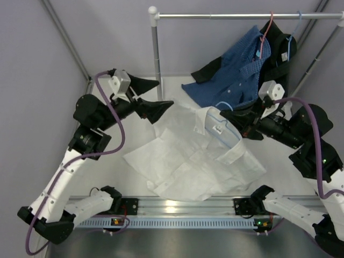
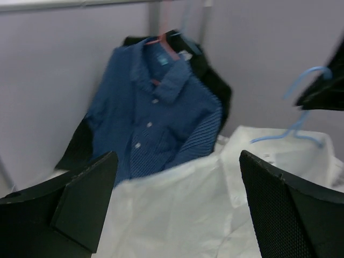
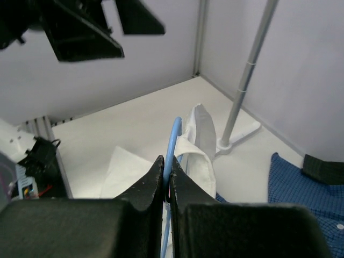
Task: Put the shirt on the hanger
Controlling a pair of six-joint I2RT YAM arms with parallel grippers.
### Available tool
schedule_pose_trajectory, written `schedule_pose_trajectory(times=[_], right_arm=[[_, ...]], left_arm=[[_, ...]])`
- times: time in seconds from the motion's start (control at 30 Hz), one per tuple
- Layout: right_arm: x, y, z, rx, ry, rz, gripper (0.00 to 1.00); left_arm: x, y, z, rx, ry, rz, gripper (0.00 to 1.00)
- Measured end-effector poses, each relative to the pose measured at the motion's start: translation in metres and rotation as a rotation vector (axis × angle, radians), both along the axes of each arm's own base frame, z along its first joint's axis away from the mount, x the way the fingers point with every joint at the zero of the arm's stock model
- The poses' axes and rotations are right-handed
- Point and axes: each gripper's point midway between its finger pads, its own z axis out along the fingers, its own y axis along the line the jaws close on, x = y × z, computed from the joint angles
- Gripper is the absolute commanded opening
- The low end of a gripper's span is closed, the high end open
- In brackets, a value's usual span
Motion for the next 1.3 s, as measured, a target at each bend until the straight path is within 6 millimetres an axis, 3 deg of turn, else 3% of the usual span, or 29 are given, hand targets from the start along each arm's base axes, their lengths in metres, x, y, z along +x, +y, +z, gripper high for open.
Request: schedule_pose_trajectory(times=[0.1, 0.17, 0.27, 0.37, 0.43, 0.53, 0.63, 0.67, 0.77, 0.83, 0.9, 0.93, 1.0, 1.03, 1.1, 1.13, 1.2, 1.23, 1.27, 1.3], right_arm=[[-0.015, 0.009, -0.008, -0.038, -0.015, 0.104, 0.0], [-0.028, 0.01, -0.014, -0.059, -0.024, 0.163, 0.0], [-0.043, 0.008, -0.016, -0.067, -0.047, 0.212, 0.0], [-0.06, 0.005, -0.012, -0.067, -0.089, 0.266, 0.0], [-0.069, 0.006, -0.012, -0.073, -0.104, 0.309, 0.0], [-0.074, 0.009, -0.019, -0.091, -0.102, 0.351, 0.0], [-0.075, 0.01, -0.028, -0.108, -0.095, 0.363, 0.0], [-0.075, 0.009, -0.03, -0.112, -0.091, 0.363, 0.0], [-0.076, 0.008, -0.031, -0.116, -0.095, 0.362, 0.0], [-0.076, 0.008, -0.031, -0.117, -0.101, 0.362, 0.0], [-0.076, 0.008, -0.031, -0.118, -0.103, 0.359, 0.0], [-0.075, 0.008, -0.031, -0.118, -0.102, 0.353, 0.0], [-0.069, 0.006, -0.031, -0.118, -0.1, 0.321, 0.0], [-0.065, 0.004, -0.03, -0.116, -0.098, 0.293, 0.0], [-0.056, 0.001, -0.029, -0.109, -0.096, 0.236, 0.0], [-0.053, -0.002, -0.03, -0.104, -0.092, 0.211, 0.03], [-0.048, -0.004, -0.032, -0.093, -0.073, 0.175, 0.28], [-0.046, -0.005, -0.034, -0.088, -0.064, 0.16, 0.44], [-0.044, -0.006, -0.034, -0.082, -0.055, 0.15, 0.85], [-0.044, -0.006, -0.034, -0.076, -0.049, 0.145, 0.95]], left_arm=[[-0.031, -0.037, 0.035, 0.086, -0.15, -0.253, 0.98], [-0.053, -0.061, 0.028, 0.152, -0.193, -0.426, 0.98], [-0.074, -0.091, -0.006, 0.232, -0.173, -0.624, 0.98], [-0.081, -0.118, -0.049, 0.31, -0.104, -0.742, 0.98], [-0.084, -0.129, -0.074, 0.354, -0.049, -0.797, 0.98], [-0.085, -0.136, -0.096, 0.387, 0.008, -0.861, 0.96], [-0.088, -0.138, -0.104, 0.395, 0.042, -0.912, 0.81], [-0.089, -0.139, -0.106, 0.394, 0.047, -0.928, 0.72], [-0.094, -0.138, -0.106, 0.389, 0.053, -0.961, 0.72], [-0.096, -0.138, -0.105, 0.384, 0.053, -0.982, 0.63], [-0.099, -0.138, -0.105, 0.379, 0.061, -1.0, 0.42], [-0.1, -0.138, -0.105, 0.377, 0.067, -1.013, 0.22], [-0.101, -0.139, -0.105, 0.374, 0.07, -1.029, 0.06], [-0.104, -0.138, -0.106, 0.372, 0.07, -1.046, 0.0], [-0.106, -0.138, -0.107, 0.374, 0.073, -1.056, 0.0], [-0.105, -0.138, -0.107, 0.375, 0.071, -1.053, 0.0], [-0.102, -0.138, -0.108, 0.379, 0.068, -1.039, 0.0], [-0.1, -0.138, -0.108, 0.38, 0.069, -1.032, 0.0], [-0.098, -0.137, -0.108, 0.379, 0.07, -1.027, 0.0], [-0.096, -0.135, -0.108, 0.377, 0.073, -1.022, 0.0]])
